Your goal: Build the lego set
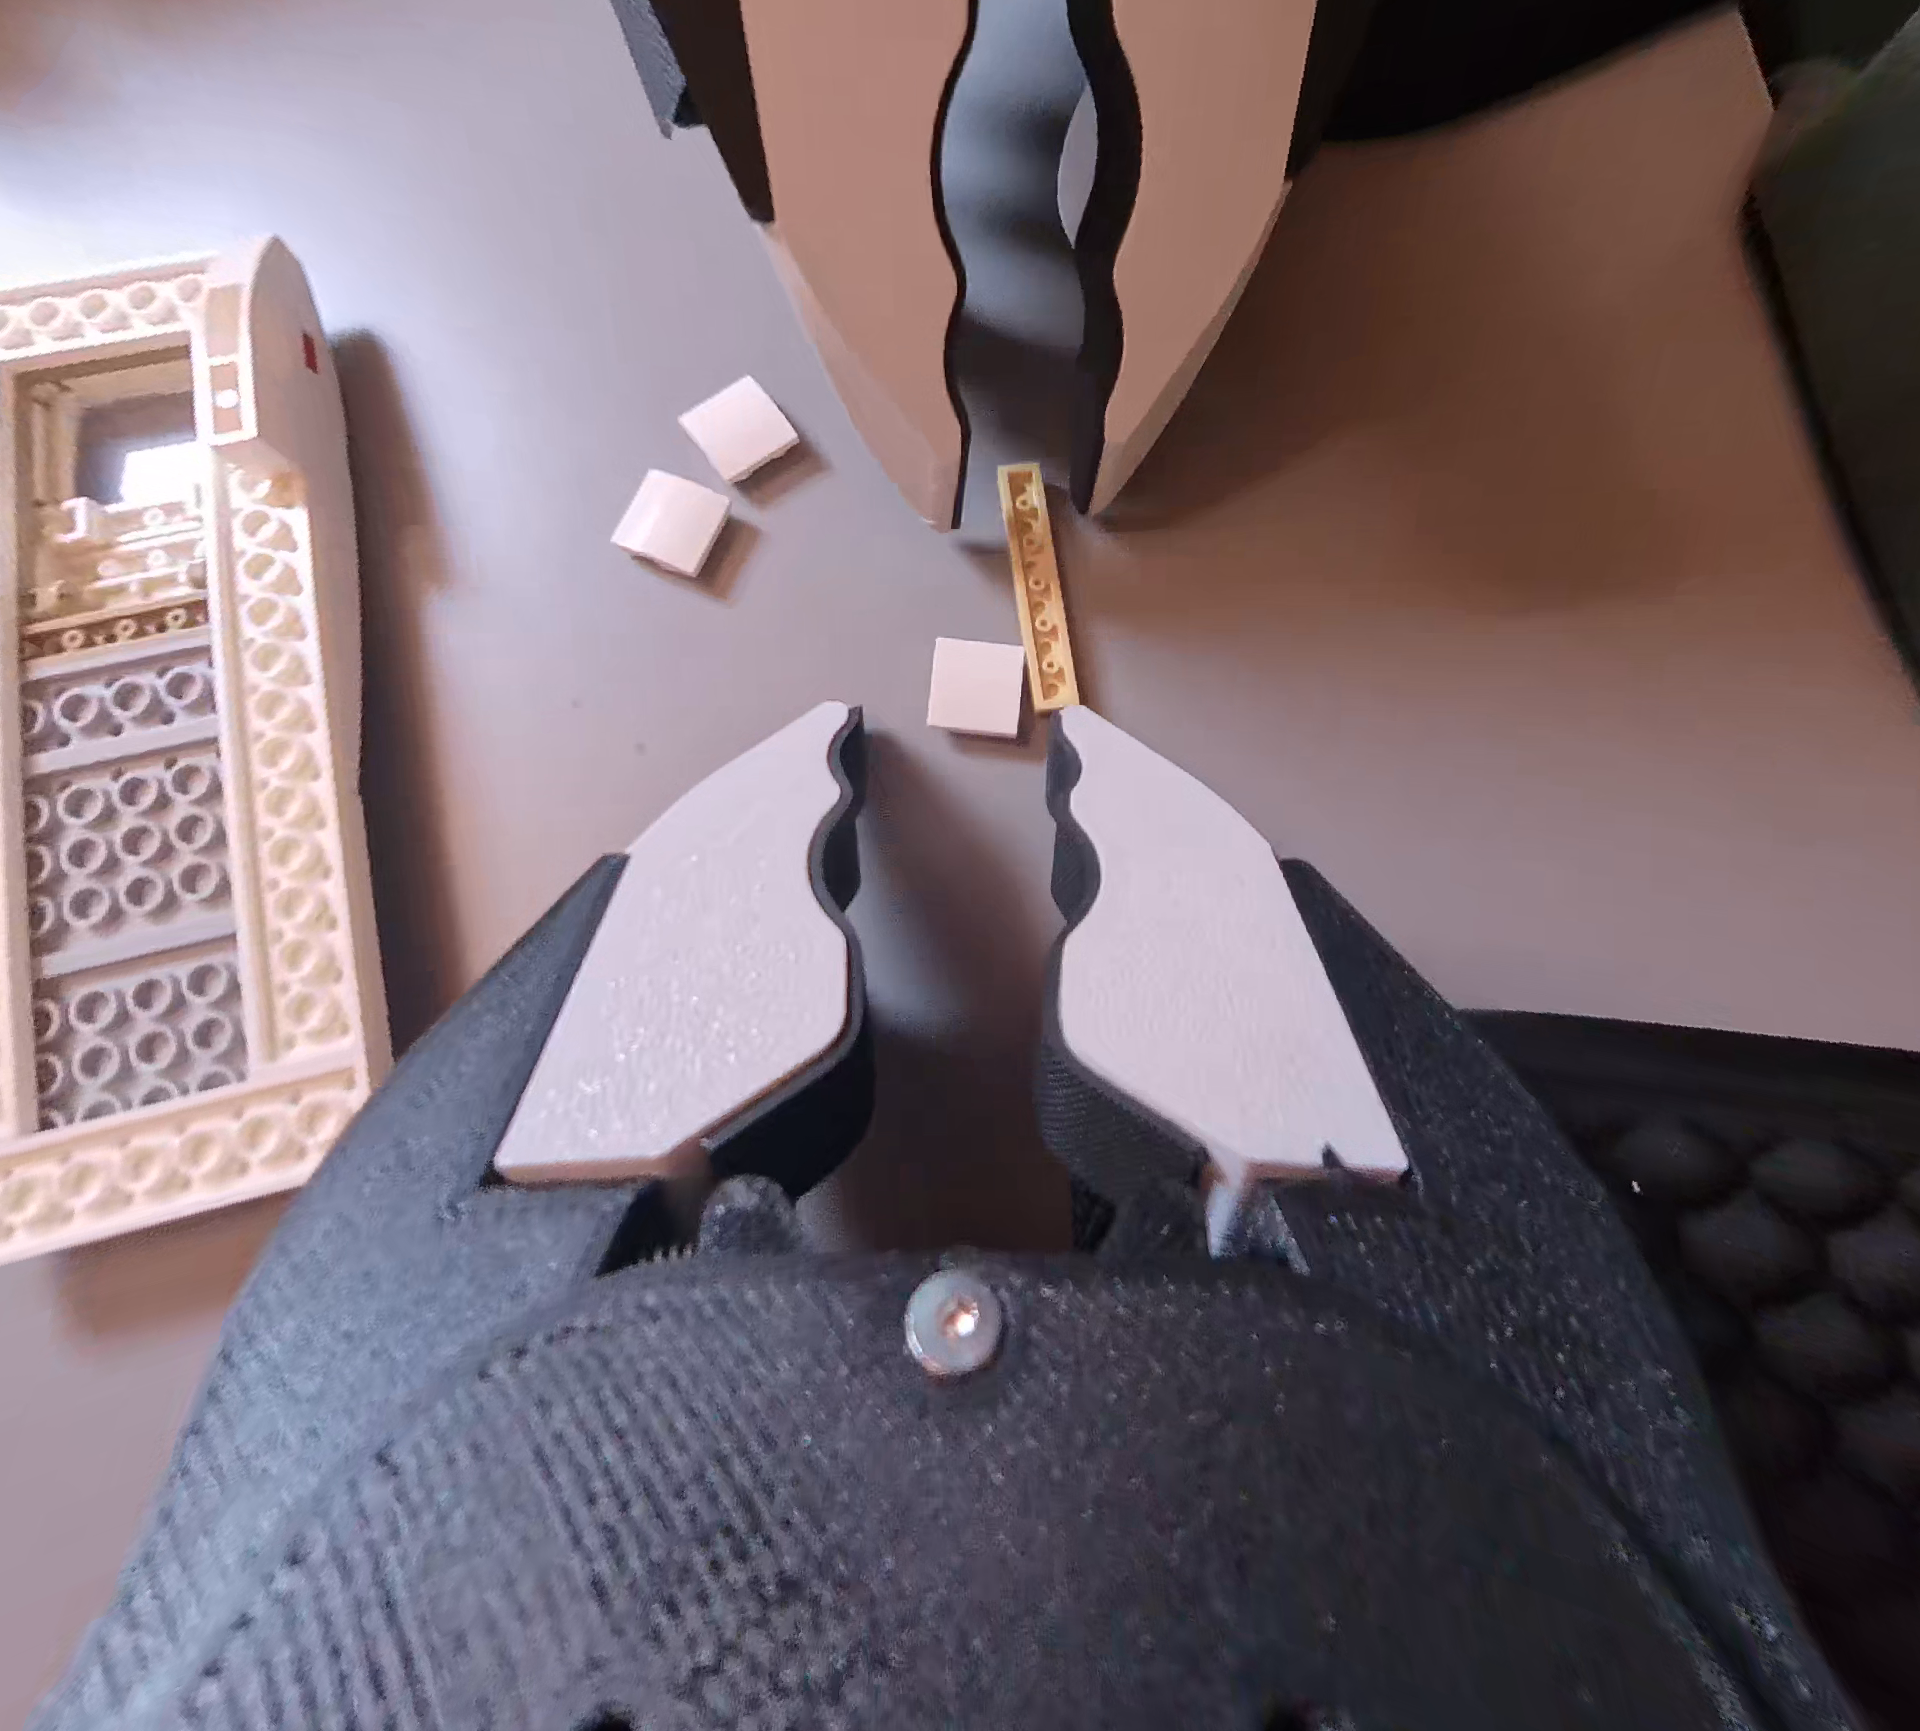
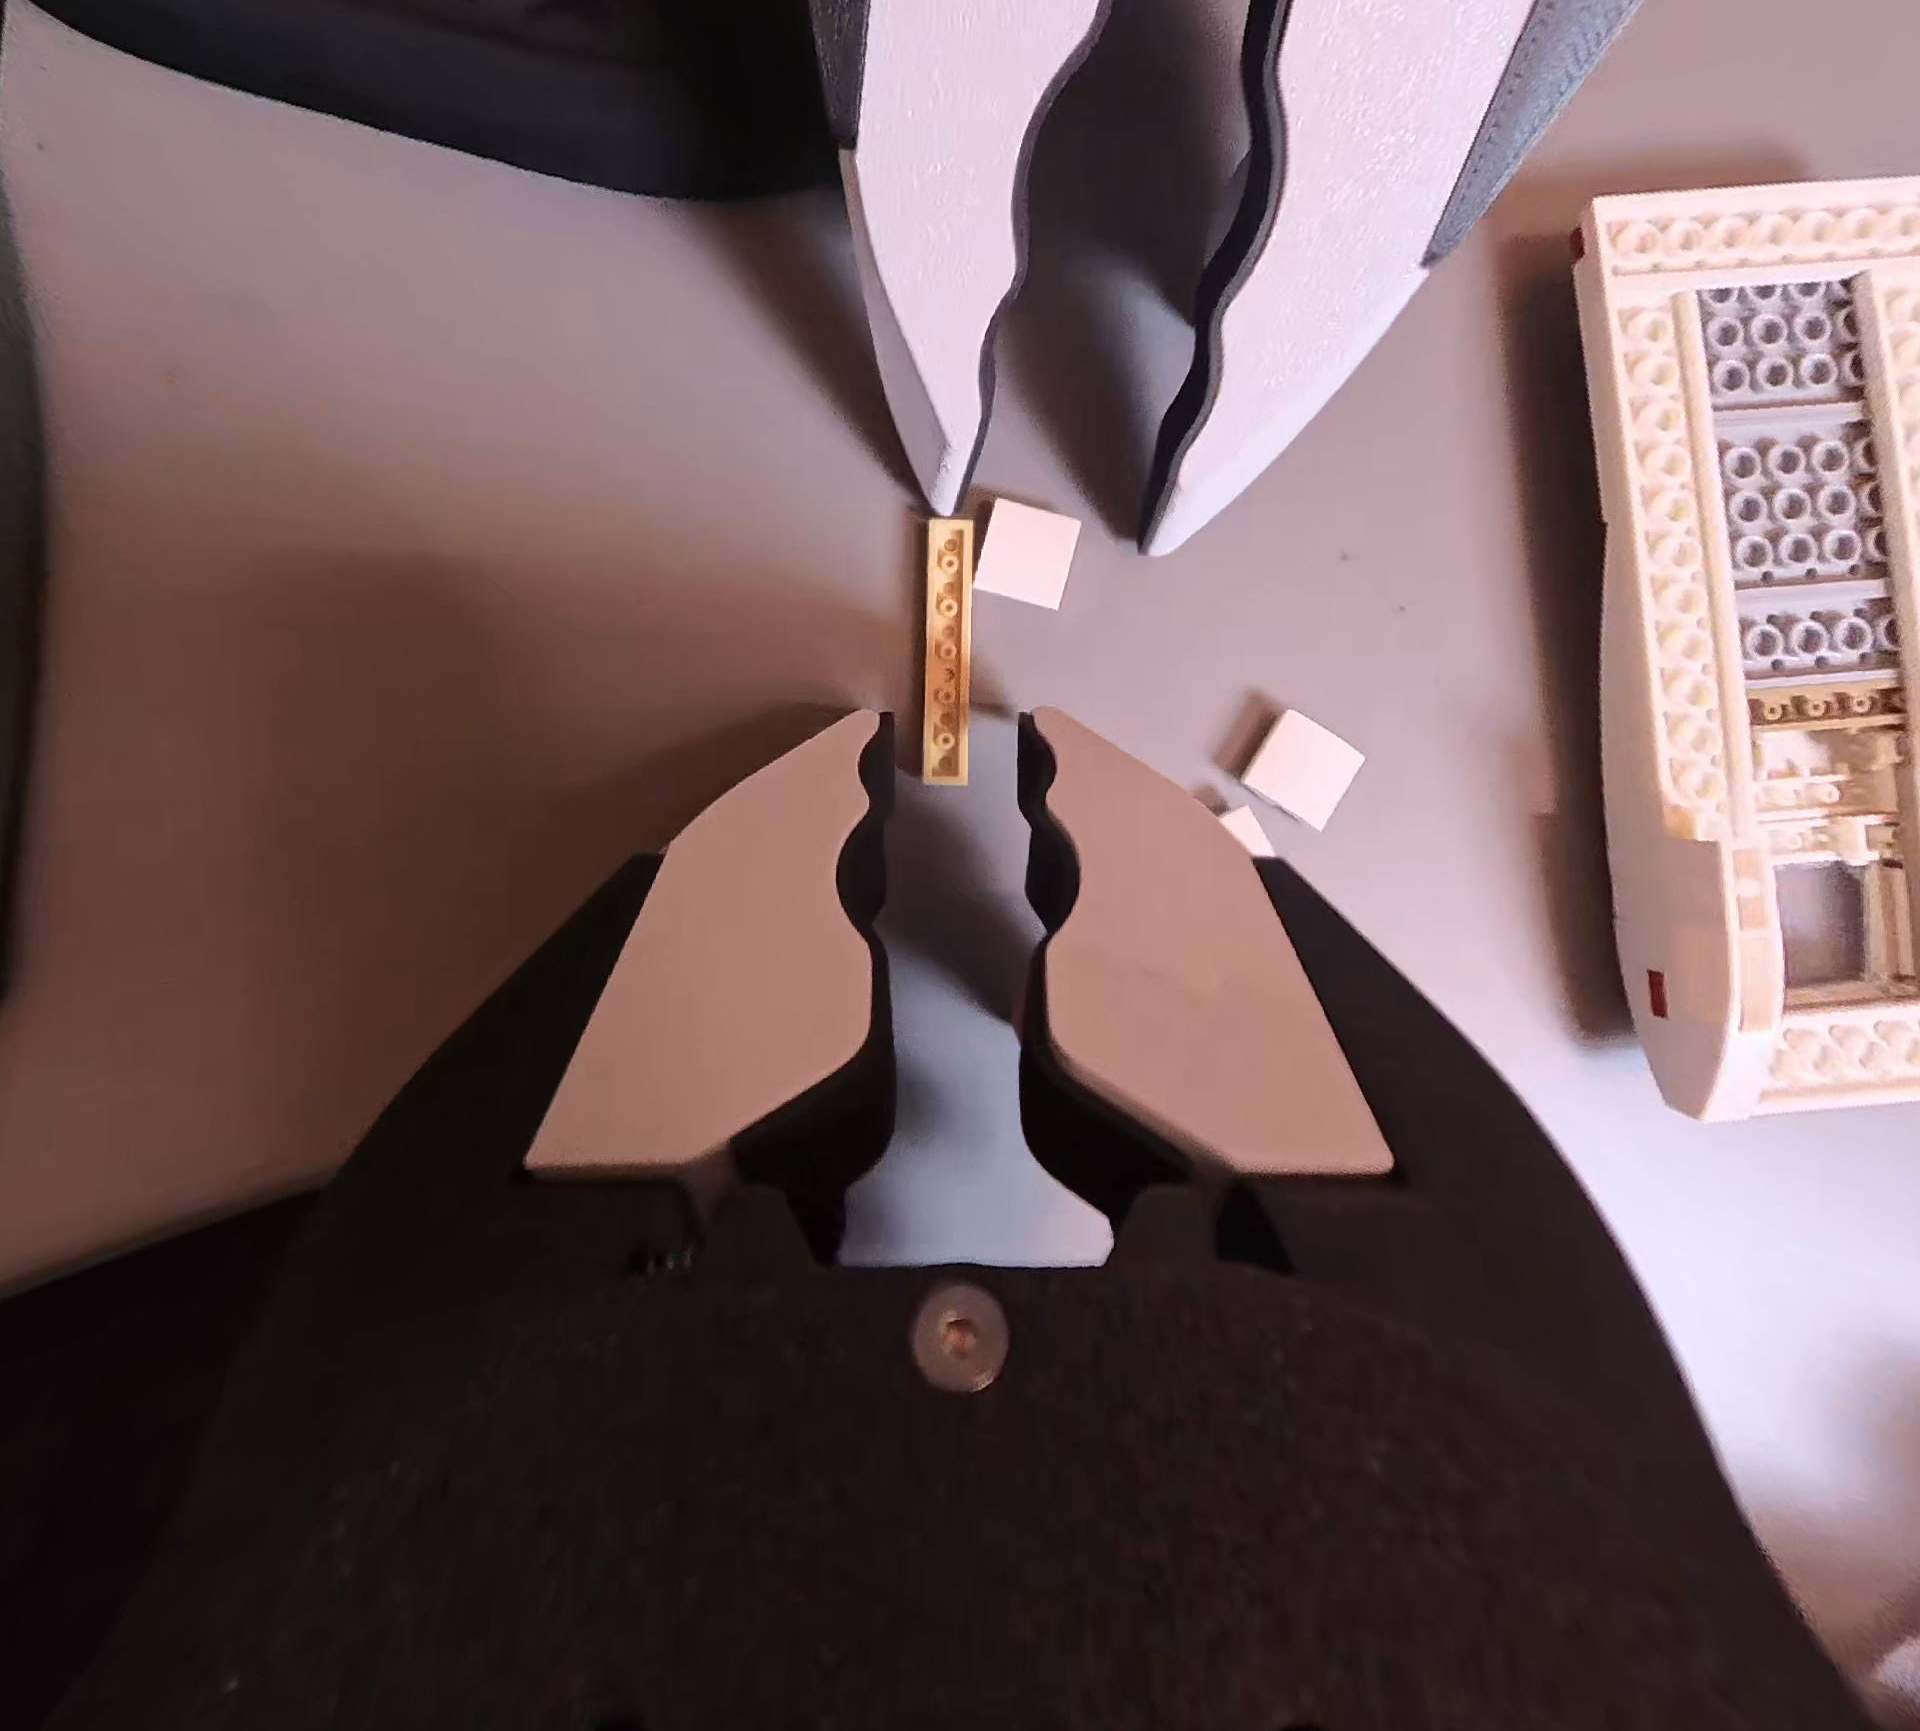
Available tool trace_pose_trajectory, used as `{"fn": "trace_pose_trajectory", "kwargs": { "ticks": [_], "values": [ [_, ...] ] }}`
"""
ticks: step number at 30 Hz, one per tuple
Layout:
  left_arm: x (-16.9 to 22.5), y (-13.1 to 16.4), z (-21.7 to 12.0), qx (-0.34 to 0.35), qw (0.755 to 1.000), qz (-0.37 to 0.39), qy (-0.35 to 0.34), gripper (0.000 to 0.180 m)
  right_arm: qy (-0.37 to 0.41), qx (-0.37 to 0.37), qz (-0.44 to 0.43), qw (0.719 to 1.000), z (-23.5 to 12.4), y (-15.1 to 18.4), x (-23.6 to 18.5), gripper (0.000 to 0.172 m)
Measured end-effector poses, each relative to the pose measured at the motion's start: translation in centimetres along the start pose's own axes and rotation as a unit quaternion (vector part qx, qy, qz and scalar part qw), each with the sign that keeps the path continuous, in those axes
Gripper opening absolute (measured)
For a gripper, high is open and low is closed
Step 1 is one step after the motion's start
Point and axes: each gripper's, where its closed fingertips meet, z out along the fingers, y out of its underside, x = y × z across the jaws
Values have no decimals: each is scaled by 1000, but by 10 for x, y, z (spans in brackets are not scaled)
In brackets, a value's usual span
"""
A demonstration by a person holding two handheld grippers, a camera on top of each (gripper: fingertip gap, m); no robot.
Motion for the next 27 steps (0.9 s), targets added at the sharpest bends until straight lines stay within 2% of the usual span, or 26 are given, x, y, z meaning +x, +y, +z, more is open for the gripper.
{"fn": "trace_pose_trajectory", "kwargs": {
  "ticks": [1, 3, 4, 7, 13, 18, 27],
  "values": [
    [0, -1, 2, 1, 1000, 4, 2, 32, 1, -4, 3, 1000, 1, 1, 0, 21],
    [2, -3, 3, 2, 1000, 2, 4, 25, 13, -11, 8, 1000, 1, 3, 3, 8],
    [1, -2, 3, 1, 1000, -2, 1, 18, 16, -15, 14, 1000, 0, 4, 3, 7],
    [0, -1, 2, -6, 999, -26, -25, 17, 19, -23, 56, 998, -2, 8, 6, 7],
    [-8, -6, -7, 25, 980, -149, -128, 17, 46, -8, 193, 980, -6, 12, 22, 7],
    [-6, -10, -2, 16, 968, -191, -163, 17, 13, -15, 186, 982, -4, 5, 2, 34],
    [-11, -19, 3, 32, 967, -193, -165, 17, -38, 7, 168, 985, -8, 4, -13, 33]
  ]
}}
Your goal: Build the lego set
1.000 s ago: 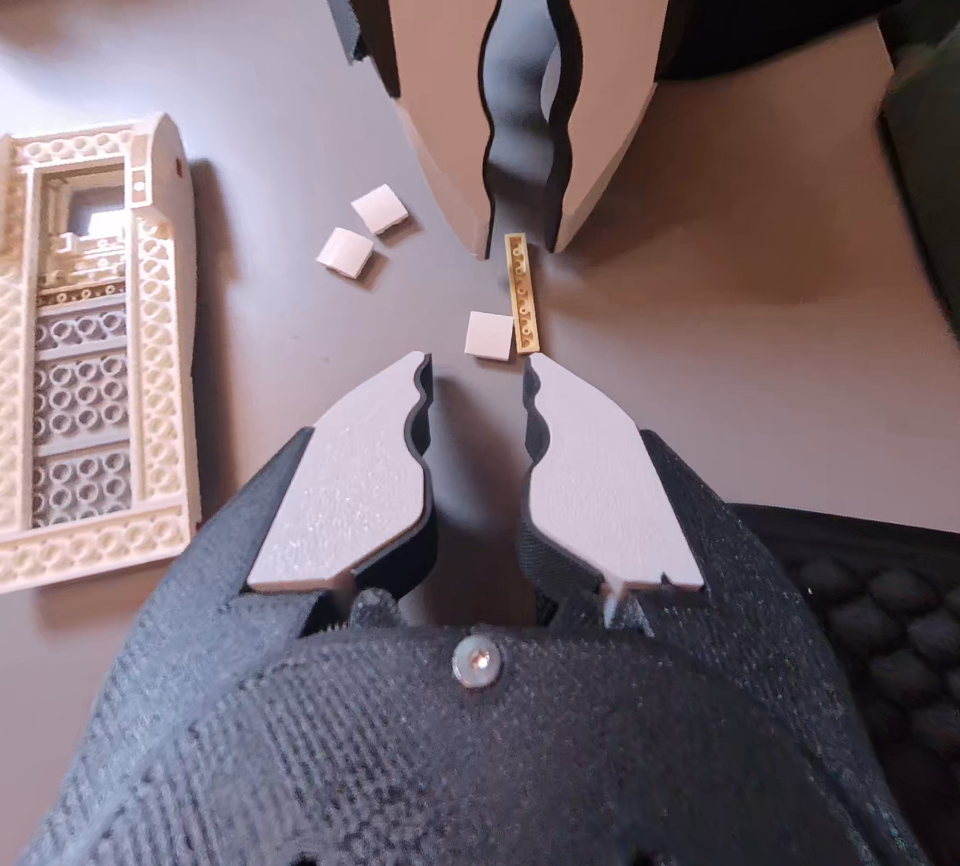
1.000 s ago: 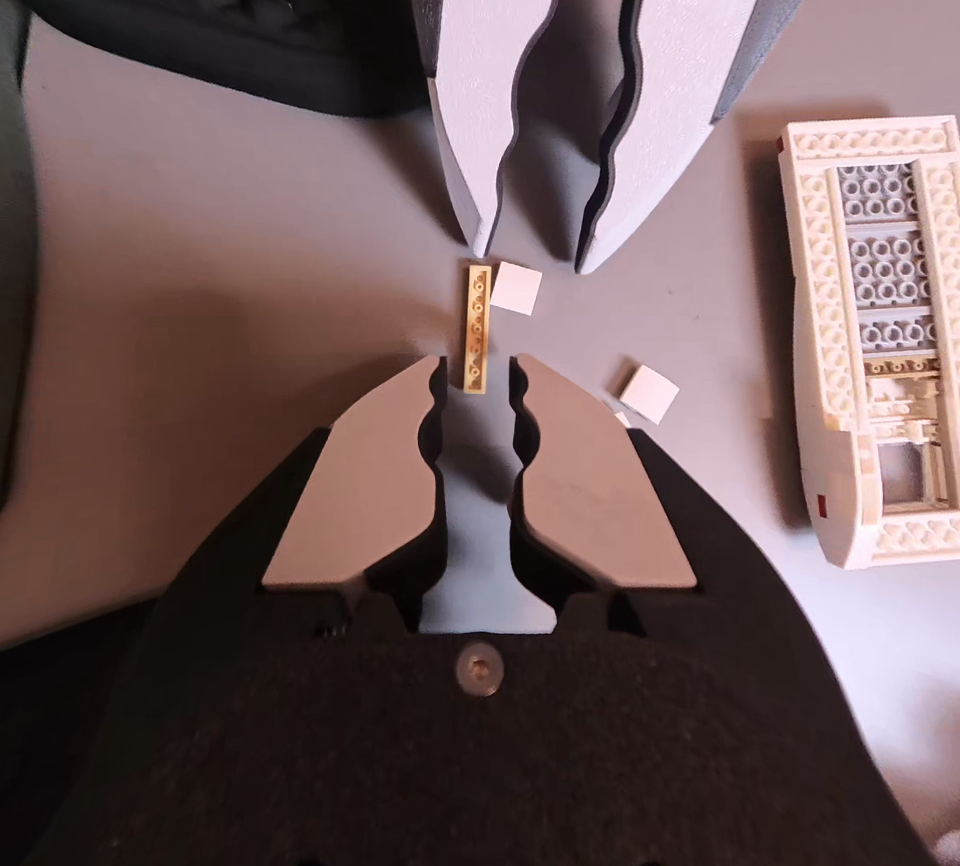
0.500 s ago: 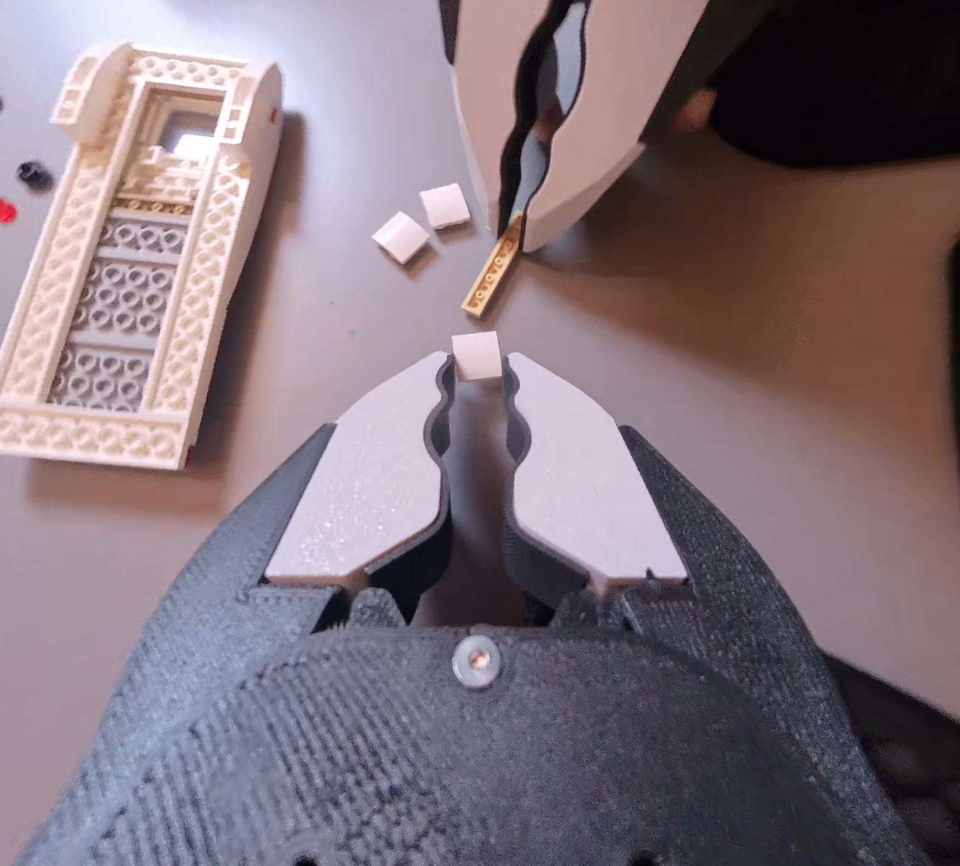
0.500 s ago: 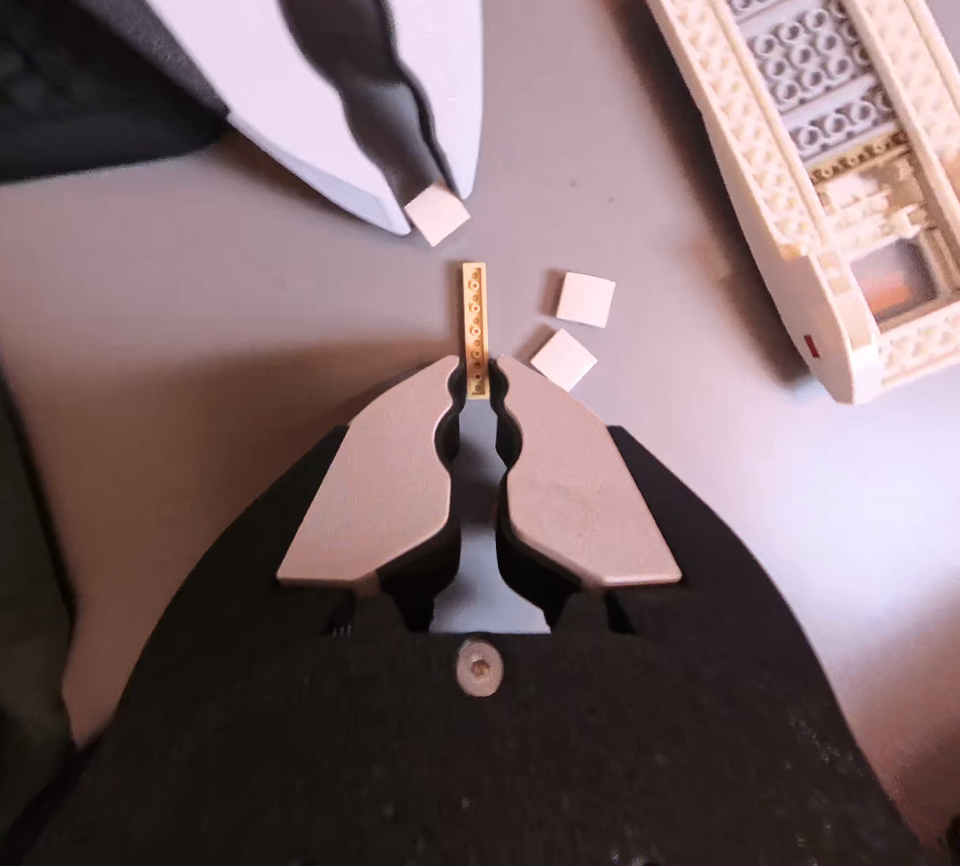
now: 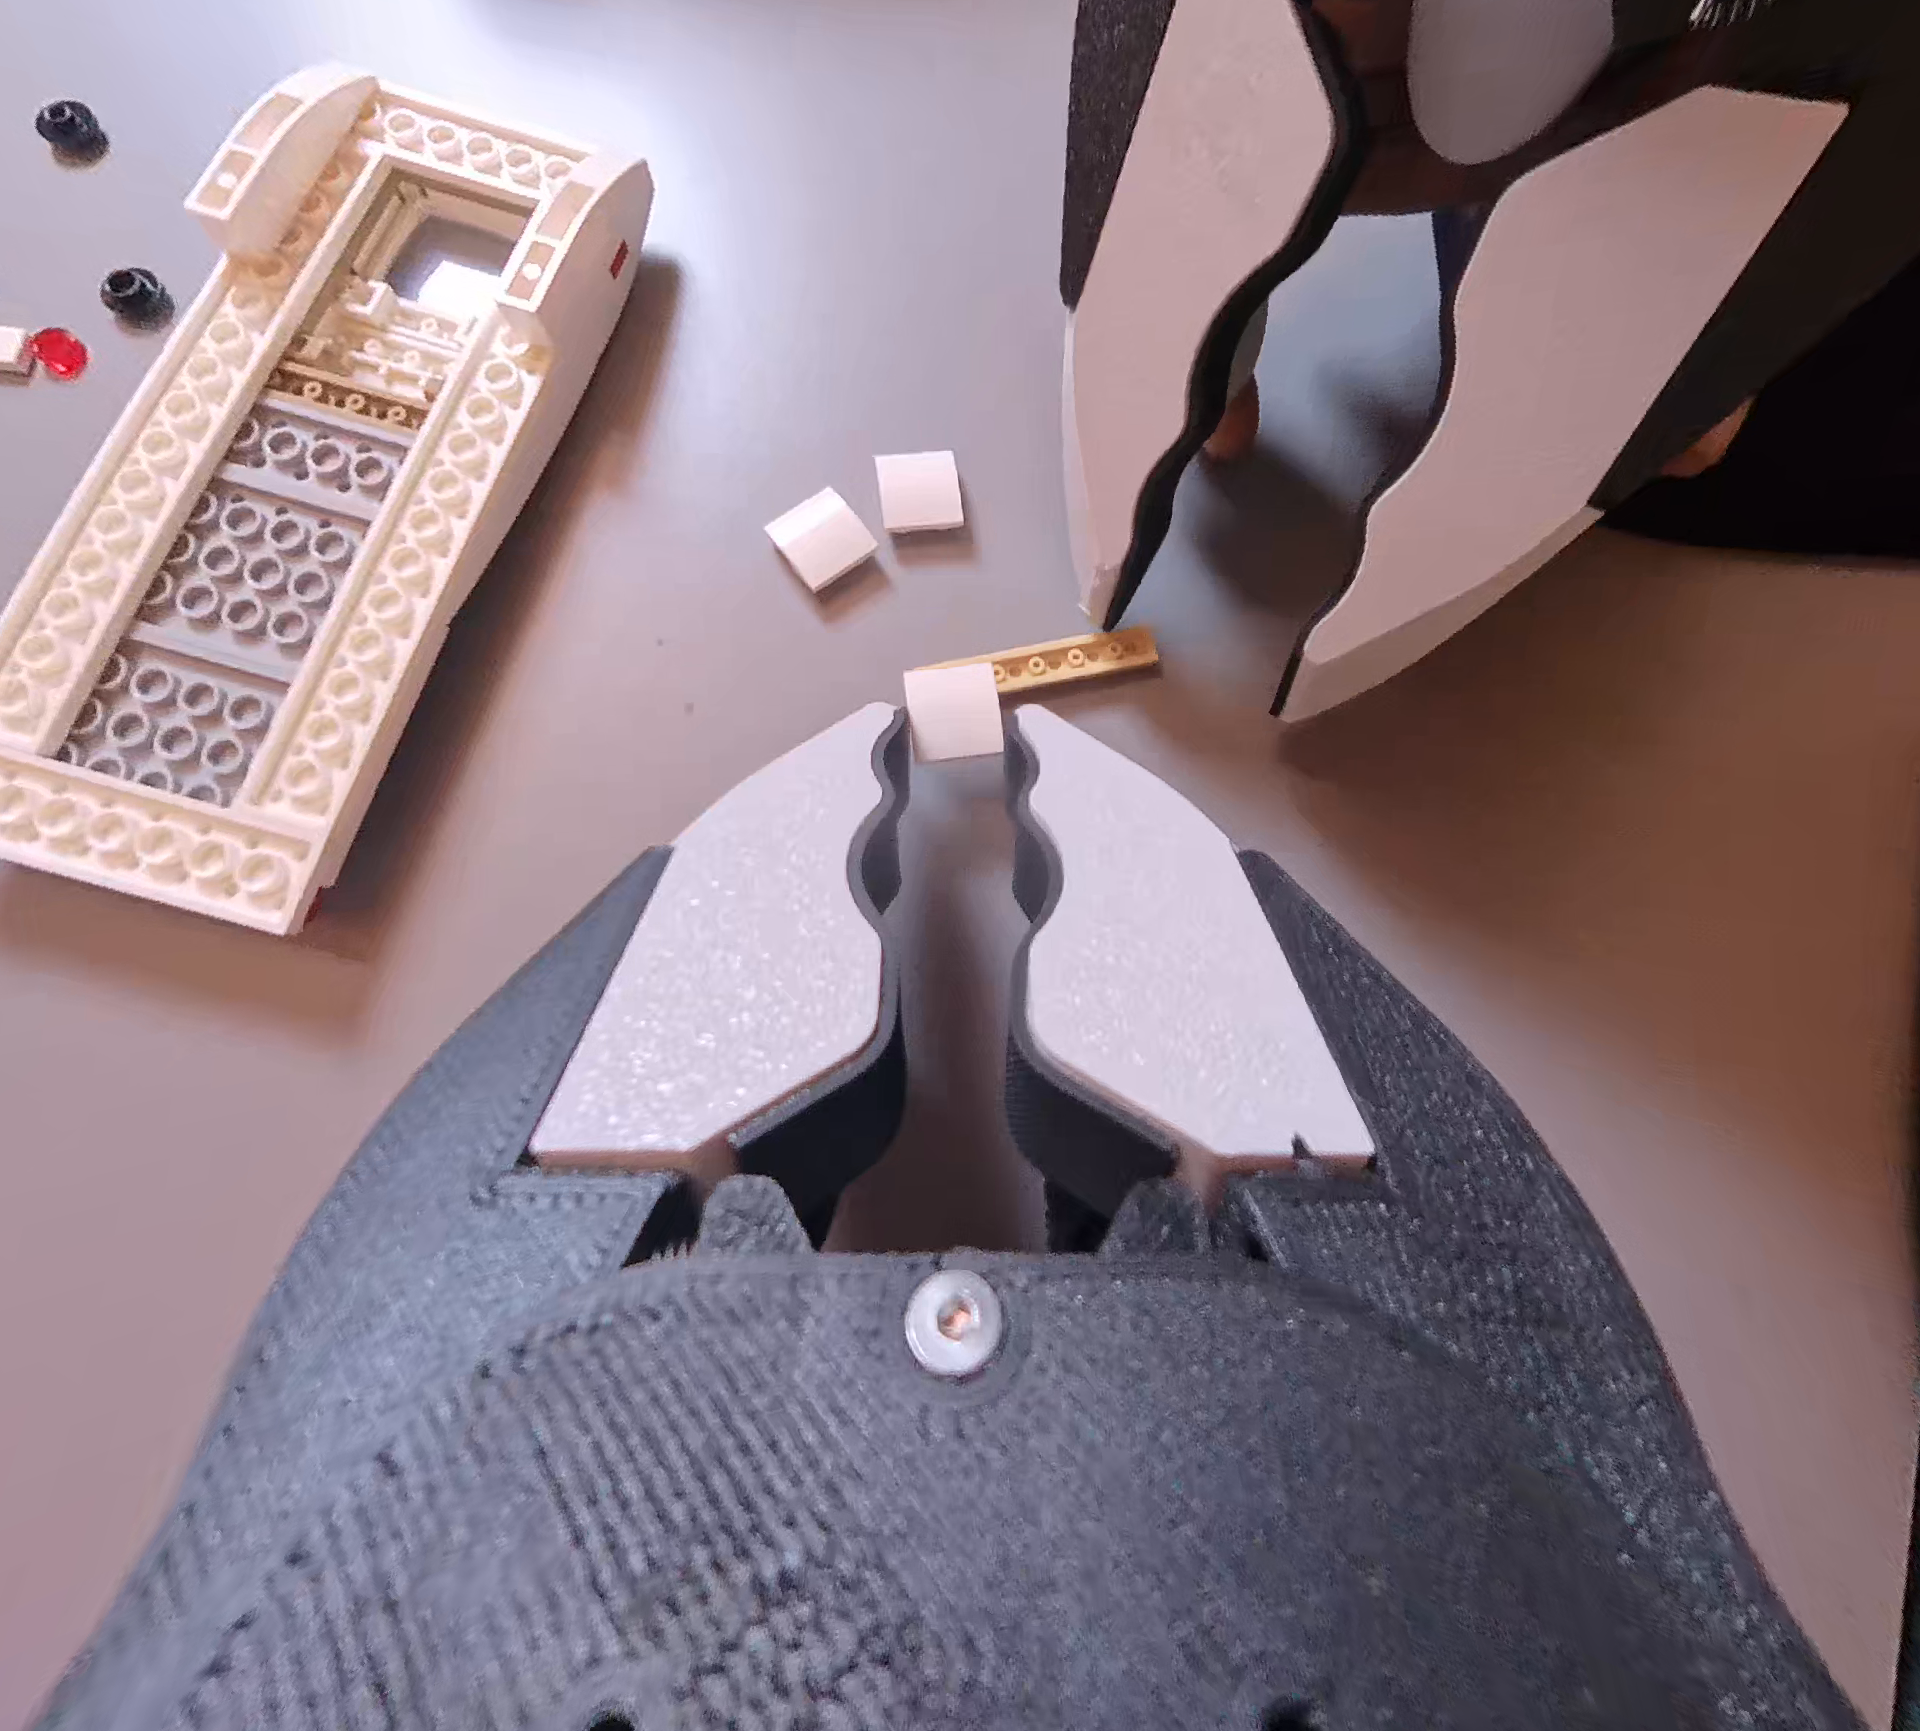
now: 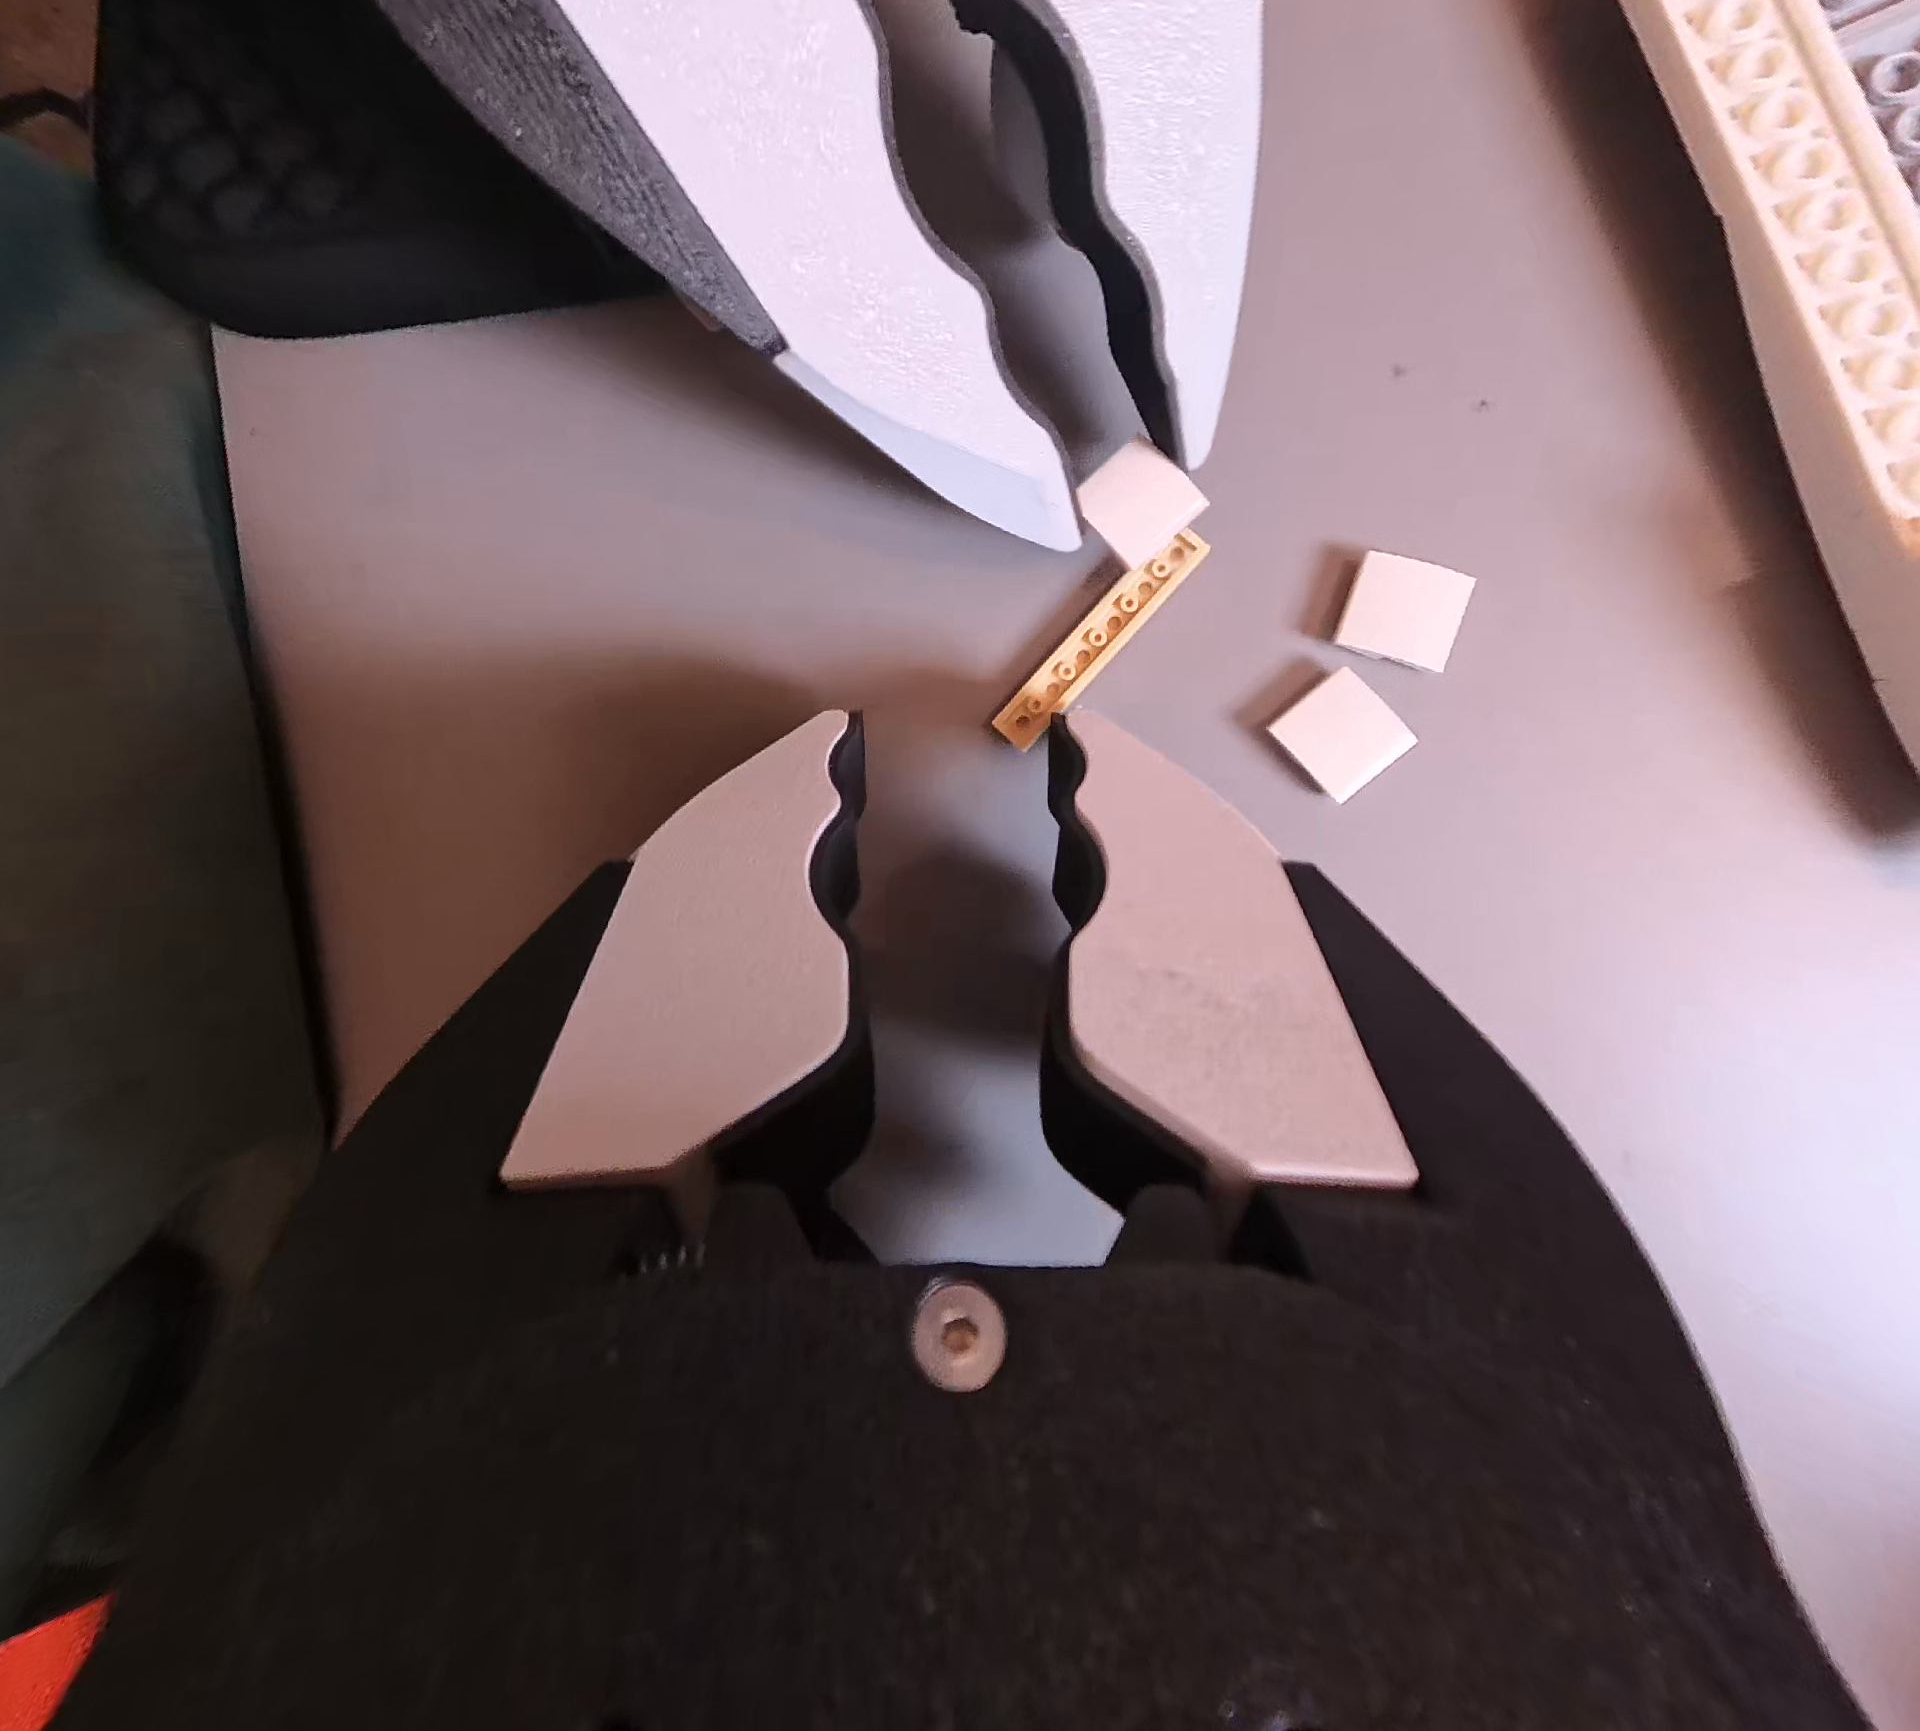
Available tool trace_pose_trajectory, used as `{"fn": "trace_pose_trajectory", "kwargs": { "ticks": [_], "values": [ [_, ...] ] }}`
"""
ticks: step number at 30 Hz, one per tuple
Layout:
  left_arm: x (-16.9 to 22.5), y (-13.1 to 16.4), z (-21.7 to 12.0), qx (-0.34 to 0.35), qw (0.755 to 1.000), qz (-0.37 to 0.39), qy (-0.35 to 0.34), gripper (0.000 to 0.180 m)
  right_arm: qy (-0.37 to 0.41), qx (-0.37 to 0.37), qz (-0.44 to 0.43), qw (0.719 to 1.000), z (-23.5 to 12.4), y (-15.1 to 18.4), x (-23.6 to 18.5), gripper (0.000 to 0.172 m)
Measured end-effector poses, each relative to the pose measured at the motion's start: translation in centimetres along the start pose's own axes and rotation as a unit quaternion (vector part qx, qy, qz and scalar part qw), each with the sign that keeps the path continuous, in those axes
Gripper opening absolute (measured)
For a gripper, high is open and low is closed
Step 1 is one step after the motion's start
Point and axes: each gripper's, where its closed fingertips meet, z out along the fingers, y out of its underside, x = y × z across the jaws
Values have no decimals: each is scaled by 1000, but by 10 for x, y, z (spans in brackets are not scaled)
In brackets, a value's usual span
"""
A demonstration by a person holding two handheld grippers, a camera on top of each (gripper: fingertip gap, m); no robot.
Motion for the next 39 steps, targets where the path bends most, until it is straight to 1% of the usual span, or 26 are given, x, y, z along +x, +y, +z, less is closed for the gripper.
{"fn": "trace_pose_trajectory", "kwargs": {
  "ticks": [4, 9, 19, 24, 27, 30, 32, 34, 36, 37, 38, 39],
  "values": [
    [-1, 0, 4, -7, 1000, -4, 12, 17, 1, 2, -9, 1000, -2, 1, 3, 33],
    [0, 6, 9, -31, 999, 15, 12, 19, 2, 5, -10, 1000, -3, 1, 6, 32],
    [0, 3, 5, -19, 999, 24, 11, 24, 11, 10, -11, 1000, -2, 0, 9, 29],
    [-2, 5, 8, -29, 999, 29, 9, 16, 14, 9, -18, 1000, 0, -1, 6, 29],
    [-1, 5, 8, -26, 999, 7, 31, 16, 8, 11, -21, 1000, 0, -2, 3, 29],
    [3, -5, 2, 10, 993, -63, 98, 16, 3, 15, -18, 1000, 0, -2, 3, 29],
    [6, -15, -6, 47, 977, -126, 168, 16, -2, 18, -15, 1000, -1, -2, 2, 29],
    [11, -29, -19, 91, 940, -201, 262, 16, -10, 22, -11, 1000, -2, -2, 2, 29],
    [12, -46, -37, 145, 894, -249, 343, 16, -18, 30, -6, 999, -3, -3, 2, 29],
    [10, -51, -43, 163, 878, -266, 364, 16, -20, 35, -4, 999, -4, -4, 2, 29],
    [8, -54, -48, 175, 868, -274, 375, 16, -20, 41, -3, 999, -5, -6, 3, 29],
    [6, -55, -50, 181, 863, -279, 380, 16, -21, 48, -2, 999, -7, -8, 4, 29]
  ]
}}
